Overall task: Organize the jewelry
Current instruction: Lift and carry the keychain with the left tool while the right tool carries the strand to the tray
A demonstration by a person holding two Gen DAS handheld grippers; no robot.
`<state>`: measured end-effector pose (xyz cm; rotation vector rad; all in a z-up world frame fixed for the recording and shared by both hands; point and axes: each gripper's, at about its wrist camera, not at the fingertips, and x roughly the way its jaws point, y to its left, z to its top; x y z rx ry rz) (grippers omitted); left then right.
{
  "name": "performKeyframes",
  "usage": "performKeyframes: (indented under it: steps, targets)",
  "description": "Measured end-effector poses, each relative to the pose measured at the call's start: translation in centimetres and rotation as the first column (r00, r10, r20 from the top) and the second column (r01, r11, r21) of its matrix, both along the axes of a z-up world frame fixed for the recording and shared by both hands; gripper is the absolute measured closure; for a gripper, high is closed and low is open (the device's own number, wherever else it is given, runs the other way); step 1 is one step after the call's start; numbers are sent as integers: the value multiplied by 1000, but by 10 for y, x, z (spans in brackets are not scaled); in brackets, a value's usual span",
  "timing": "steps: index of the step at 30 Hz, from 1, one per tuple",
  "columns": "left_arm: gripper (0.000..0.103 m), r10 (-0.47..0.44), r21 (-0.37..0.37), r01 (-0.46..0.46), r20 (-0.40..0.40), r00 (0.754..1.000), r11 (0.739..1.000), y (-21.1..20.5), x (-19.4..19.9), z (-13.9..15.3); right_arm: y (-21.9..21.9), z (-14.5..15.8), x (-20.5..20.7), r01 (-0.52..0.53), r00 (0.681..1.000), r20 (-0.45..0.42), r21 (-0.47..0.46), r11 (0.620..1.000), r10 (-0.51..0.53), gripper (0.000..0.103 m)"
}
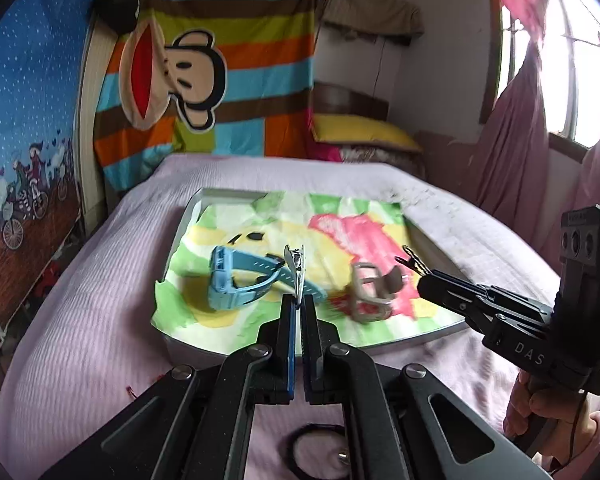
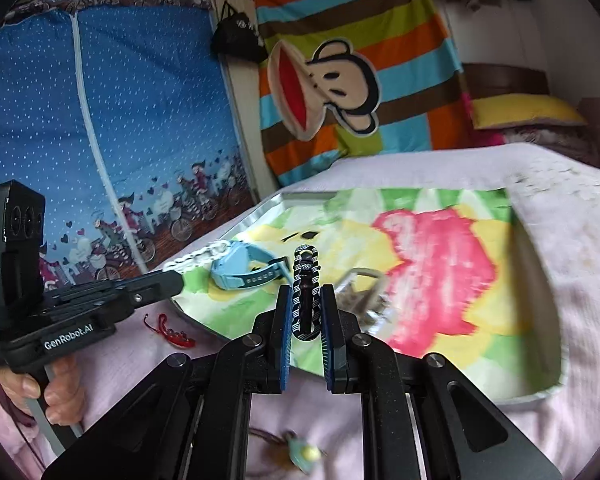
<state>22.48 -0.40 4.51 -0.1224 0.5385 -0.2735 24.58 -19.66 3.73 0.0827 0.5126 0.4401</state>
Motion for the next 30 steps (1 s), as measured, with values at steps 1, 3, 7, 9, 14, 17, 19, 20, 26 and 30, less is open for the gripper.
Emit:
performKeyframes:
  steps: [1, 3, 7, 9, 14, 17, 19, 20, 26, 30]
  targets:
    - [100, 2, 4, -2, -13, 1000, 1000, 1, 3, -2, 5, -3, 5, -9, 1000, -14, -3, 1000, 9, 91]
    - [100, 5, 4, -5, -43, 999, 1000, 6, 10, -6, 14, -9, 15, -23, 999, -49, -11, 1000, 22, 91]
    - [100, 4, -3, -4, -114, 993, 1000, 12, 23, -15, 27, -21, 29, -33, 994, -109, -40, 999, 29, 91]
    - [100, -6, -3, 5, -145, 989, 1000, 11, 28, -18, 31, -27, 36, -40, 989, -148, -57, 998, 31, 91]
    - [100, -24, 9, 26, -197, 980, 1000, 8, 37, -24, 36, -38, 48, -54, 978, -208, -90, 994, 35, 91]
    - [100, -25, 13, 28, -223, 974, 1000, 7, 40, -26, 40, -42, 52, -62, 973, -230, -103, 993, 37, 91]
    - [100, -26, 8, 29, -241, 970, 1000, 7, 43, -28, 39, -43, 52, -62, 972, -233, -103, 993, 36, 91]
    - [100, -27, 6, 29, -244, 969, 1000, 8, 44, -28, 38, -44, 52, -60, 972, -233, -101, 993, 35, 91]
    - [99, -34, -12, 32, -237, 971, 999, 10, 42, -27, 33, -42, 47, -45, 975, -219, -93, 995, 24, 91]
    - [99, -31, -29, 26, -211, 977, 999, 14, 33, -25, 28, -37, 36, -28, 985, -174, -93, 995, 11, 90]
